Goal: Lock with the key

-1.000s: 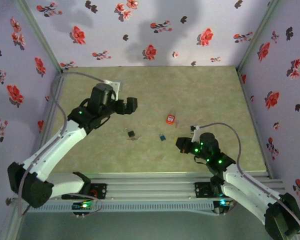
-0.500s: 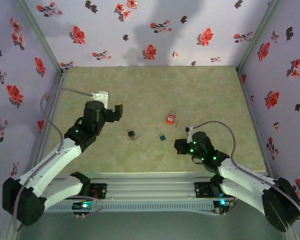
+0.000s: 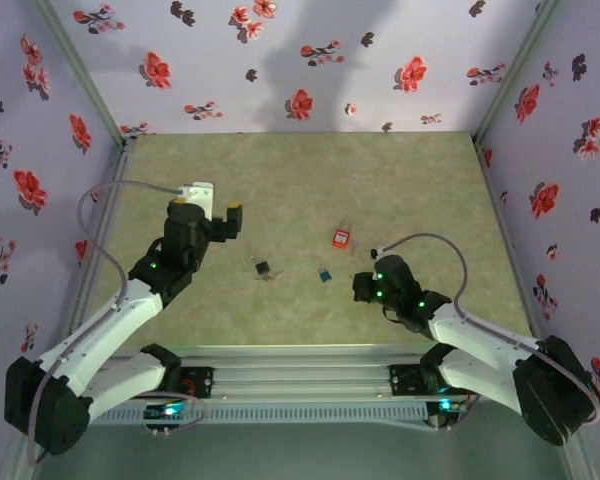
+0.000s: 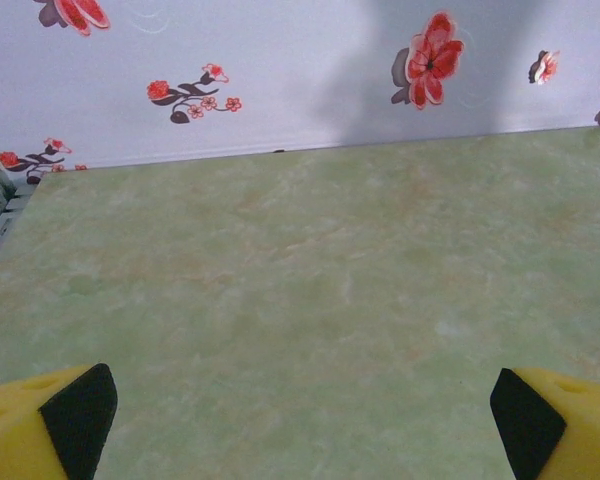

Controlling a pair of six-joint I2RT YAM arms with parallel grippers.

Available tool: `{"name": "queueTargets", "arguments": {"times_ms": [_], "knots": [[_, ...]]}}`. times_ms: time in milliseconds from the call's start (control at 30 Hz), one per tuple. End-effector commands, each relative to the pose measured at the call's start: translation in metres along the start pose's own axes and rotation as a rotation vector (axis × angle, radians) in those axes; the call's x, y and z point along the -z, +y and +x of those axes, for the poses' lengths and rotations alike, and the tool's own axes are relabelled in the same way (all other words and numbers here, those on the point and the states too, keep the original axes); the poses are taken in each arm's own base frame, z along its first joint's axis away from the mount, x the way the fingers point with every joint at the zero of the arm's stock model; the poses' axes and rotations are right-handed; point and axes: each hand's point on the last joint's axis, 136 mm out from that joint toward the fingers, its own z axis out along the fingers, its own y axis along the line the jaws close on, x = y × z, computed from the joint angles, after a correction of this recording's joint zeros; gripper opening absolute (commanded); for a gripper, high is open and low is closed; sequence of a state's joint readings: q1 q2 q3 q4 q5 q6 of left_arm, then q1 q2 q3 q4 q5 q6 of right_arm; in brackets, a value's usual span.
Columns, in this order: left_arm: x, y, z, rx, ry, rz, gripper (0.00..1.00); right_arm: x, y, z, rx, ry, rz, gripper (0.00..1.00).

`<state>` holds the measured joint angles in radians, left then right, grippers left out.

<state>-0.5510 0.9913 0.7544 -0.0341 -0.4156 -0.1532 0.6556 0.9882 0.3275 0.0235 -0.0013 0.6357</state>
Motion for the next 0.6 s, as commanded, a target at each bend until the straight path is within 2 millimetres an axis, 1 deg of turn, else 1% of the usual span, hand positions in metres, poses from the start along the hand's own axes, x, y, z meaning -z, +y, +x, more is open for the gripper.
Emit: {"name": "queueTargets", "arguments": {"times_ms": [0,100,200,567], "knots": [[0.007,0.004,-0.018,0.005,-0.073,0.000,1.00,0.002,-0.001,-0.007,0.030,0.001,0.049,0.00],[0.010,0.005,-0.018,0.013,-0.083,-0.001,1.00,0.002,0.000,-0.010,0.038,0.012,0.062,0.00],[0.008,0.005,-0.014,0.015,-0.071,0.000,1.00,0.003,0.000,-0.012,0.045,0.011,0.072,0.00],[0.011,0.005,-0.015,0.025,-0.069,0.001,1.00,-0.007,0.004,-0.012,0.068,0.091,0.107,0.00]]}}
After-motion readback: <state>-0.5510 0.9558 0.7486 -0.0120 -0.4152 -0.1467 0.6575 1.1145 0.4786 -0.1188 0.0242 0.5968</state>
